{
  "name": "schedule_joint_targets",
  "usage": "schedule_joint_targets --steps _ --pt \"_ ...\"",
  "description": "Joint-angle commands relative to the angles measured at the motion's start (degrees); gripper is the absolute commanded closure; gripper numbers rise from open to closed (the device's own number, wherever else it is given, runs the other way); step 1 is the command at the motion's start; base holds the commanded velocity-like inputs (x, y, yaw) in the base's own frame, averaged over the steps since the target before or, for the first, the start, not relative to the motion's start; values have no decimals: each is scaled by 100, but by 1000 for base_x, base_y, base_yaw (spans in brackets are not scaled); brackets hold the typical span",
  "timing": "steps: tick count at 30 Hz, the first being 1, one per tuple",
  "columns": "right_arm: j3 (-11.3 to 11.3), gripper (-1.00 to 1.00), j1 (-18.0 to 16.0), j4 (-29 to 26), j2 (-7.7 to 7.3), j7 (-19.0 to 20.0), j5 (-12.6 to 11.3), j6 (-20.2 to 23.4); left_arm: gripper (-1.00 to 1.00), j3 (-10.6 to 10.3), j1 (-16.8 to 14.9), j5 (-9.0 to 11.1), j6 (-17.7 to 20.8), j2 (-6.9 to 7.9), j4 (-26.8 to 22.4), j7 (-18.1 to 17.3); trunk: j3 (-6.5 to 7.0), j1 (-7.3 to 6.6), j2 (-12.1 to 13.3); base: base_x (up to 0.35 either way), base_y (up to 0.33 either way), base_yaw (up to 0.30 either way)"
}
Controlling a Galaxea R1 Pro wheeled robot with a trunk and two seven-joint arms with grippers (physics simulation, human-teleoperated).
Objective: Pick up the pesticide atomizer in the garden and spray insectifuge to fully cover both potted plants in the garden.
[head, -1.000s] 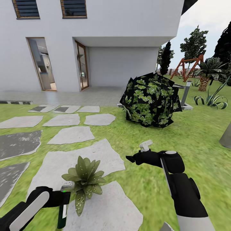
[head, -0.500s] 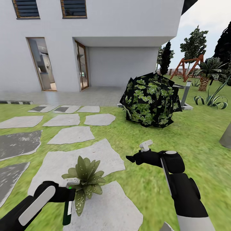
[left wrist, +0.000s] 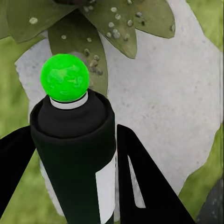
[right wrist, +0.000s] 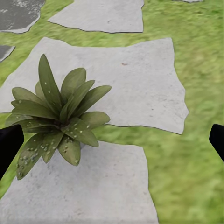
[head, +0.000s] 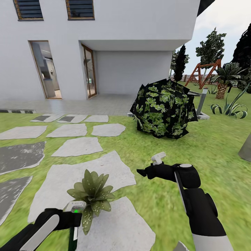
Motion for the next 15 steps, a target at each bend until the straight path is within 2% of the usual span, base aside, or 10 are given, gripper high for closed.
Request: schedule_joint_targets --steps 1,3,4,5,7,10,11,13,15 --pt "0 -100 -5 -6 3 53 60 18 100 -10 -33 49 24 -21 -49 51 -6 -1 -3 0 0 0" --pt "3 -100 -5 -6 4 53 60 18 100 -7 -117 47 70 -98 -82 65 -6 -1 -3 0 0 0" --pt "4 -100 -5 -6 4 53 60 18 100 3 -235 43 144 -235 -91 97 -6 -1 -3 0 0 0" --pt "4 -100 -5 -6 4 53 60 18 100 18 -284 47 164 -283 -92 119 -6 -1 -3 0 0 0" --pt "4 -100 -5 -6 3 53 60 18 100 183 -472 74 274 -504 -94 292 -6 -1 -3 0 0 0" --pt "-2 -100 -5 -6 -1 53 60 18 100 623 -601 89 855 -1031 -107 785 -6 -1 -3 0 0 0" --pt "-2 -100 -5 -6 -2 53 60 18 100 724 -614 90 954 -1125 -110 873 -6 -1 -3 0 0 0" --pt "-3 -100 -5 -6 -3 53 60 18 100 1129 -690 105 1218 -1450 -134 1243 -6 -1 -3 0 0 0" --pt "-4 -100 -5 -6 -4 53 60 18 100 1401 -766 151 1333 -1640 -156 1545 -6 -1 -3 0 0 0"
